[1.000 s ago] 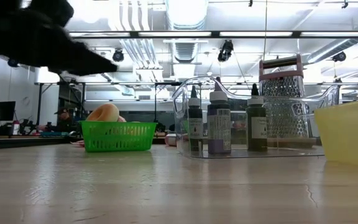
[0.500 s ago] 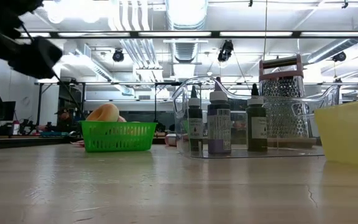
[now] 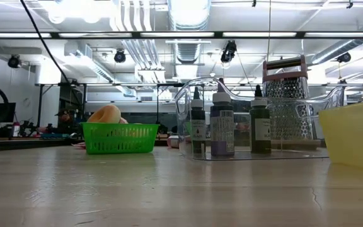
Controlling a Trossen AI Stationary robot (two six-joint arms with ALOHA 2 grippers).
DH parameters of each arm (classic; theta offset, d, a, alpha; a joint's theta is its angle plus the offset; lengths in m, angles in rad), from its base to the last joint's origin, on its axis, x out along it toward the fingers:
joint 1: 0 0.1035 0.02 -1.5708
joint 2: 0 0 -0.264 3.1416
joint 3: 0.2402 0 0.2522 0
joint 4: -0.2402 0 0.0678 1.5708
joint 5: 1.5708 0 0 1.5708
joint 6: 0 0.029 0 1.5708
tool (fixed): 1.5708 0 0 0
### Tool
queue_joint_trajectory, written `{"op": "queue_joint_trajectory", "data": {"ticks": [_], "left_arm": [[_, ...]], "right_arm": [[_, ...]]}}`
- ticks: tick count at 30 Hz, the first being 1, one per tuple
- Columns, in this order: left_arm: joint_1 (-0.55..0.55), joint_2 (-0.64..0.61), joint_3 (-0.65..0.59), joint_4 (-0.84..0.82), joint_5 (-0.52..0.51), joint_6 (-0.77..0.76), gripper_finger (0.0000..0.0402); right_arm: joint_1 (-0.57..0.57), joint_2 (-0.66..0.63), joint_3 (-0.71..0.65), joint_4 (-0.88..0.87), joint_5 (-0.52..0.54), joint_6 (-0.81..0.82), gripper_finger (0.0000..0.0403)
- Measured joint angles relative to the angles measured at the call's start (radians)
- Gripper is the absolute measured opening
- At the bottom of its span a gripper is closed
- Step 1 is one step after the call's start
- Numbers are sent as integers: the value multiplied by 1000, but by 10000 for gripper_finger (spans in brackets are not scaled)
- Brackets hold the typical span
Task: Pick & Place Food Item
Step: Put the red food coloring bottle into the transparent bin
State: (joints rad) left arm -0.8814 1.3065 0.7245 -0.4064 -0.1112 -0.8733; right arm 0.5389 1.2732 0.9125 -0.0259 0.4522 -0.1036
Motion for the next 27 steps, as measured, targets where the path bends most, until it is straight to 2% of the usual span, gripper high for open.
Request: {"op": "queue_joint_trajectory", "data": {"ticks": [7, 12, 19, 27], "left_arm": [[-71, 161, 63, -2, 144, -174, 261], [-105, 226, 124, -12, 227, -255, 261], [-156, 244, 212, -114, 238, -376, 261], [-182, 283, 219, -113, 253, -457, 261]], "right_arm": [[15, 0, -33, 17, 23, 31, 210], [16, 0, -67, 52, 23, 52, 210], [19, 0, -74, 64, 23, 59, 210], [22, 0, -75, 63, 23, 56, 210]]}}
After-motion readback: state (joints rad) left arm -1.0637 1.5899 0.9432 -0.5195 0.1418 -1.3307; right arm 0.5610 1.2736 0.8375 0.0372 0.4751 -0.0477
